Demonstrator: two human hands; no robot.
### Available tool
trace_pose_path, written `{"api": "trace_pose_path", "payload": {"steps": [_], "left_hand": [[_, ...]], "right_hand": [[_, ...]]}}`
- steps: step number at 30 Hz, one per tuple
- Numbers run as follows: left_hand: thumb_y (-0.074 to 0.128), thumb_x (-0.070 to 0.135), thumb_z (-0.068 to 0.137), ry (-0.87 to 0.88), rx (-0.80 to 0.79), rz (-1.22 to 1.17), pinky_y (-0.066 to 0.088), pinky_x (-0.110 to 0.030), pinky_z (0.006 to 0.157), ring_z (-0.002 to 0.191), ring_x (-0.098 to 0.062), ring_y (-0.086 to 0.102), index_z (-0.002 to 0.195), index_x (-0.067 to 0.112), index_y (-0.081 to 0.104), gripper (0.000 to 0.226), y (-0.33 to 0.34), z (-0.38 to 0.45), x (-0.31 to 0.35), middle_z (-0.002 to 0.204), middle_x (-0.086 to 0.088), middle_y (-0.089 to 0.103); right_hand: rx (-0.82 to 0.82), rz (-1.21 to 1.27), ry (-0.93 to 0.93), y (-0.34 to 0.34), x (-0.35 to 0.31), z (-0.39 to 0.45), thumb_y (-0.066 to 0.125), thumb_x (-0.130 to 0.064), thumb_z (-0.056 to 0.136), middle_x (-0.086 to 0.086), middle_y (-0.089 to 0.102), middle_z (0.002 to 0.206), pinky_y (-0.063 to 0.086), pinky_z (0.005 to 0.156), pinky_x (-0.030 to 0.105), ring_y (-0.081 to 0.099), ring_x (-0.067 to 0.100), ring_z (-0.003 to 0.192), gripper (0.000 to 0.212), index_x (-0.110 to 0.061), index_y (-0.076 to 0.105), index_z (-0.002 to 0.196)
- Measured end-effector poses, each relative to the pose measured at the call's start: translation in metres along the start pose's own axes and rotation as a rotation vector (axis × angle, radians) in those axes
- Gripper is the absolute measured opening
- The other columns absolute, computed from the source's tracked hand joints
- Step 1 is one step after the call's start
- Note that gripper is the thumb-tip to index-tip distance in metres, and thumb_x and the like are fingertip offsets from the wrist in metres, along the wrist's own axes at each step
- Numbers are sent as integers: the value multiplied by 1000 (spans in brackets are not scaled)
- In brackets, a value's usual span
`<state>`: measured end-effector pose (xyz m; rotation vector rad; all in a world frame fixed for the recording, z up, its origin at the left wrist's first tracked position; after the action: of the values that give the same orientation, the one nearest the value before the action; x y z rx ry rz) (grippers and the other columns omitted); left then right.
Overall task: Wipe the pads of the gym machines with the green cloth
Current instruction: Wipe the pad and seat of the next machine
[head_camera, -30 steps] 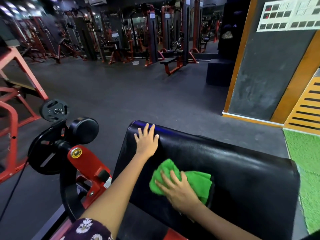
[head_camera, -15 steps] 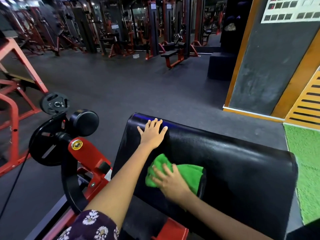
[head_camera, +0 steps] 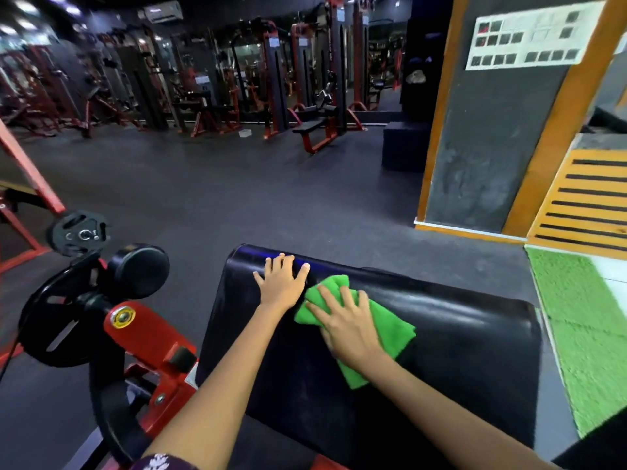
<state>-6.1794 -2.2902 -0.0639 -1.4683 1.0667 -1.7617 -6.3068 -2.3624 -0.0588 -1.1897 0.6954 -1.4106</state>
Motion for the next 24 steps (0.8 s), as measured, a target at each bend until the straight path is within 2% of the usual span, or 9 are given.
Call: {"api": "trace_pose_path", "payload": {"steps": [3,6,10,12,14,16,18,20,24], "left_hand": [[30,49,99,-23,-11,-32,-6,-58,112,147,-21,-1,143,25,34,51,6,-3,6,158,3,15],[28,52,98,5,-40,35,-8,-60,111,147,-16,-2,146,32,28,51,5,-5,0,158,10,11],[29,52,98,38,-85,87,-10,-59,111,146,-17,-5,149,32,20,56,6,-5,-1,159,9,5],[30,54,97,38,-77,96,-9,-58,111,146,-21,-10,150,29,17,60,8,-7,4,160,5,2],[31,57,96,5,-55,57,-8,-59,112,145,-25,-14,150,25,17,64,12,-8,9,160,2,-1],[31,62,93,-39,-31,43,-8,-61,110,145,-29,-16,150,23,17,71,14,-10,12,160,-1,-2],[30,68,89,-60,-20,76,-9,-63,109,145,-31,-14,150,22,16,78,16,-12,17,160,-3,-2],[31,71,87,-63,-10,94,-9,-66,107,145,-30,-12,150,23,17,81,16,-13,18,160,-3,1],[34,71,86,-47,-16,103,-9,-68,106,146,-25,-8,148,26,22,78,10,-17,14,160,1,4]], "right_hand": [[11,6,28,2,6,-7,79,-37,57,-1,64,123,38,85,44,61,29,100,56,-37,68,111],[85,59,105,-7,51,-40,69,-32,58,3,63,124,32,80,40,60,34,96,59,-35,66,117],[215,51,529,-24,161,-103,66,-29,72,15,60,126,39,78,46,49,41,99,50,-26,64,122],[191,163,829,-32,202,-121,65,-31,83,18,54,131,38,84,53,47,46,107,43,-22,62,125],[98,191,947,-19,200,-103,52,-39,92,16,44,142,32,95,54,38,47,123,44,-23,54,133],[70,161,805,-15,154,-60,53,-43,89,13,48,140,34,97,56,42,44,122,45,-26,56,130],[82,68,572,-12,100,-28,66,-47,74,11,60,127,41,87,52,51,38,107,49,-27,65,119],[46,15,370,-7,67,-25,73,-46,68,7,58,130,38,86,48,45,34,107,59,-29,62,123],[121,-11,139,-9,73,-86,71,-39,65,3,54,137,33,85,44,44,33,109,66,-35,55,130]]}}
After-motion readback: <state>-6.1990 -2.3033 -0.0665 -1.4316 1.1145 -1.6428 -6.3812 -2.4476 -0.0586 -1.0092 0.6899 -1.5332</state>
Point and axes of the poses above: each hand's wrist, its own z-axis towards the middle knuckle, its own y-axis out of the palm, x = y × z, the point moved 10 cm from there along z, towards the middle knuckle
